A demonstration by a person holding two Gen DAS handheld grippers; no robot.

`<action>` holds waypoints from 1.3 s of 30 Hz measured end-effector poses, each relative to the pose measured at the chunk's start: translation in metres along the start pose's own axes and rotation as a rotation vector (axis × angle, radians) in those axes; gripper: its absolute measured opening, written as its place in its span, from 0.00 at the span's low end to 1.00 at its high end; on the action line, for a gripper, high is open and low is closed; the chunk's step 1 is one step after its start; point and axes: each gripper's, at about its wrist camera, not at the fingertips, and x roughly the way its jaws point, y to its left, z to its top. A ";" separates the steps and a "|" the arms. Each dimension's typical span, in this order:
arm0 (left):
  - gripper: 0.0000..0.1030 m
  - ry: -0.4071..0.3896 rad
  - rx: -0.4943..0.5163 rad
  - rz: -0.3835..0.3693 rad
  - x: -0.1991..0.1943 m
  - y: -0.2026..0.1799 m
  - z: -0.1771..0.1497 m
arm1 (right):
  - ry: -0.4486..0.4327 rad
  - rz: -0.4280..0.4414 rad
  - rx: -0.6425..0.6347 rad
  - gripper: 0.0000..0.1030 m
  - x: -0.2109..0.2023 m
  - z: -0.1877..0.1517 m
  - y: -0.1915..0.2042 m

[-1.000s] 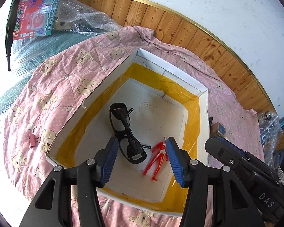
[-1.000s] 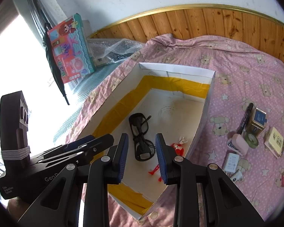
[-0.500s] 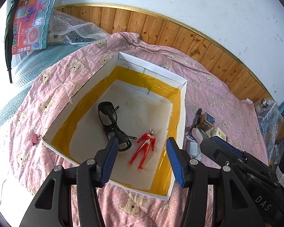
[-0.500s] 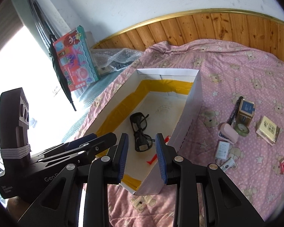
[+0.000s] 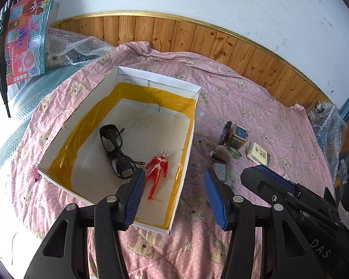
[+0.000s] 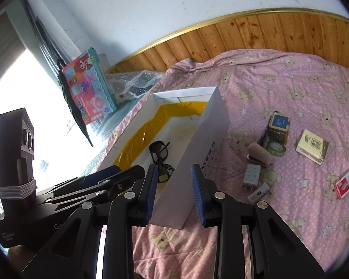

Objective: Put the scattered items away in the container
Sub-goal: 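Withdraw both tools from the box back toward the remaining items, then grasp the white charger with the left tool while the right tool grasps the staples box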

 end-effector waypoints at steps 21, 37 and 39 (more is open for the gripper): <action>0.53 0.064 0.137 -0.010 0.025 -0.090 -0.021 | -0.045 -0.045 0.146 0.32 -0.044 -0.028 -0.085; 0.54 0.185 0.169 -0.012 0.097 -0.117 -0.036 | -0.015 -0.135 0.282 0.32 -0.046 -0.049 -0.164; 0.54 0.203 0.171 -0.011 0.109 -0.119 -0.037 | -0.010 -0.152 0.303 0.32 -0.046 -0.051 -0.177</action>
